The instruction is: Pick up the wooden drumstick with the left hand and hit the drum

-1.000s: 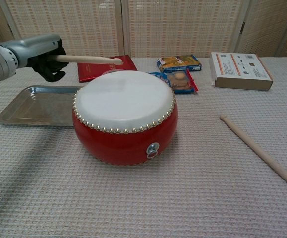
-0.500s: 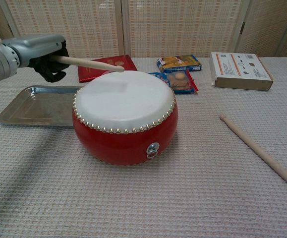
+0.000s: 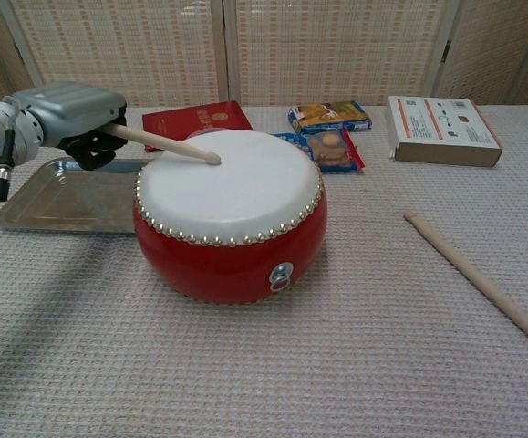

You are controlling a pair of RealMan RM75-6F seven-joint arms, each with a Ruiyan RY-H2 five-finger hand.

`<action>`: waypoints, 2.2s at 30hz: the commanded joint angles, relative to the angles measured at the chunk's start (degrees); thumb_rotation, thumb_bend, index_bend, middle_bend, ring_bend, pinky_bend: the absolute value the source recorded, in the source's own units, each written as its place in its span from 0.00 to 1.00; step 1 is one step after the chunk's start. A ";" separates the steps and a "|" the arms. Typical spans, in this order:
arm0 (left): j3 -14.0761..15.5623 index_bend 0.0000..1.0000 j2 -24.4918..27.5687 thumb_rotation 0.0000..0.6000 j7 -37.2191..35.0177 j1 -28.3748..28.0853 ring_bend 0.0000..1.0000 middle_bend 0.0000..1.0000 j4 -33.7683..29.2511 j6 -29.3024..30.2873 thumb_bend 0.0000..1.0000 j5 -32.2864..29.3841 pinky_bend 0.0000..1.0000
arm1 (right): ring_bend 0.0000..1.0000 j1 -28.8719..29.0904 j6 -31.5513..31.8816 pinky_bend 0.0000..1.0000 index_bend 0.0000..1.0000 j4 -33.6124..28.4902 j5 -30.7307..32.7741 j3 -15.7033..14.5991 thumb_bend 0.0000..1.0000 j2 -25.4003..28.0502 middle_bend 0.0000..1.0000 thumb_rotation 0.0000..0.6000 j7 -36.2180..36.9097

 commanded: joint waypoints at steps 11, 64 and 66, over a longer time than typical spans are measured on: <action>3.13 1.00 0.94 1.00 -0.46 0.59 1.00 1.00 -1.20 -0.70 0.74 4.44 1.00 | 0.00 0.16 0.00 0.00 0.01 0.48 -0.08 0.06 0.23 -0.39 0.07 1.00 0.29; -5.08 1.00 5.13 1.00 -20.04 5.36 1.00 1.00 -6.12 0.17 0.74 3.40 1.00 | 0.00 -0.43 1.15 0.00 0.02 0.45 -0.22 -0.10 0.23 -0.46 0.07 1.00 0.42; -3.72 1.00 5.36 1.00 -18.30 5.02 1.00 1.00 -5.57 -0.60 0.74 4.26 1.00 | 0.00 -0.45 1.13 0.00 0.01 0.49 -0.20 -0.11 0.23 -0.52 0.07 1.00 0.48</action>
